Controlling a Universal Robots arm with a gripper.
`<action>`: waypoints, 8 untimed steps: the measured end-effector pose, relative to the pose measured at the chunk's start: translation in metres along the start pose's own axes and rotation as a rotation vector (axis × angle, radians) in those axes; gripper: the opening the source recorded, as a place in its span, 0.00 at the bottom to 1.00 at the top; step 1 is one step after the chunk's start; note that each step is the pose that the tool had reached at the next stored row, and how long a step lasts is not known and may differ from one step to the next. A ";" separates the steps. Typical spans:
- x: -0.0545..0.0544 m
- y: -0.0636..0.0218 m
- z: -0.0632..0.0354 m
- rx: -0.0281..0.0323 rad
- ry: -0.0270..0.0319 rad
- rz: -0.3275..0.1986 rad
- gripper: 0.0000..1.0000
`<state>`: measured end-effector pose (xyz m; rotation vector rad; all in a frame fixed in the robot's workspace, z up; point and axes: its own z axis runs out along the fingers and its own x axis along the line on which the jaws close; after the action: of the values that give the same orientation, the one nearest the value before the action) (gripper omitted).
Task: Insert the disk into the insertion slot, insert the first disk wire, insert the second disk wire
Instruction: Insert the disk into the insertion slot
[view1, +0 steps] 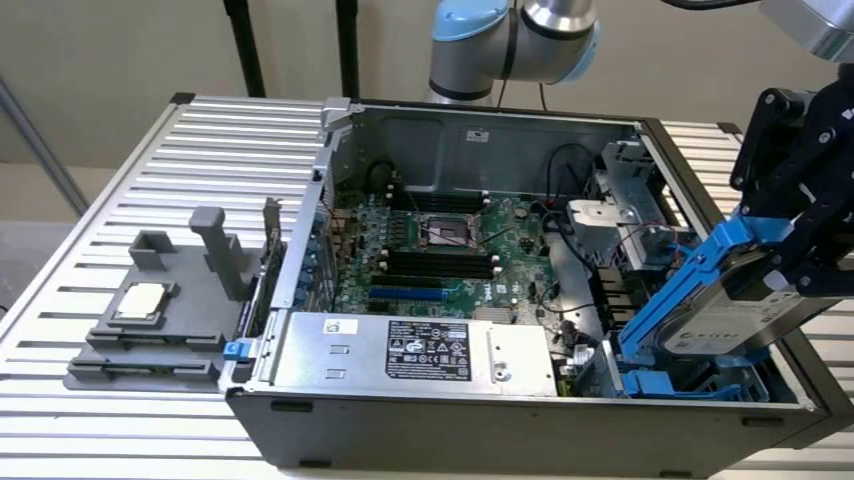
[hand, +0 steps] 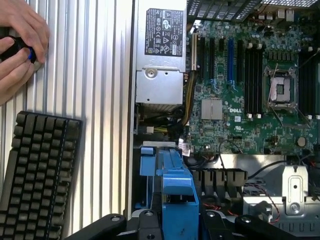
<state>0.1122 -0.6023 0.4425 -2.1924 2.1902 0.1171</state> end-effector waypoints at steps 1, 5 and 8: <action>0.000 0.0001 0.0003 0.0001 0.0002 0.000 0.32; 0.001 0.0003 0.0022 0.0010 -0.0001 0.000 0.32; 0.001 0.0004 0.0035 0.0012 -0.0001 0.000 0.32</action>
<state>0.1117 -0.6035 0.4389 -2.1918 2.1896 0.1159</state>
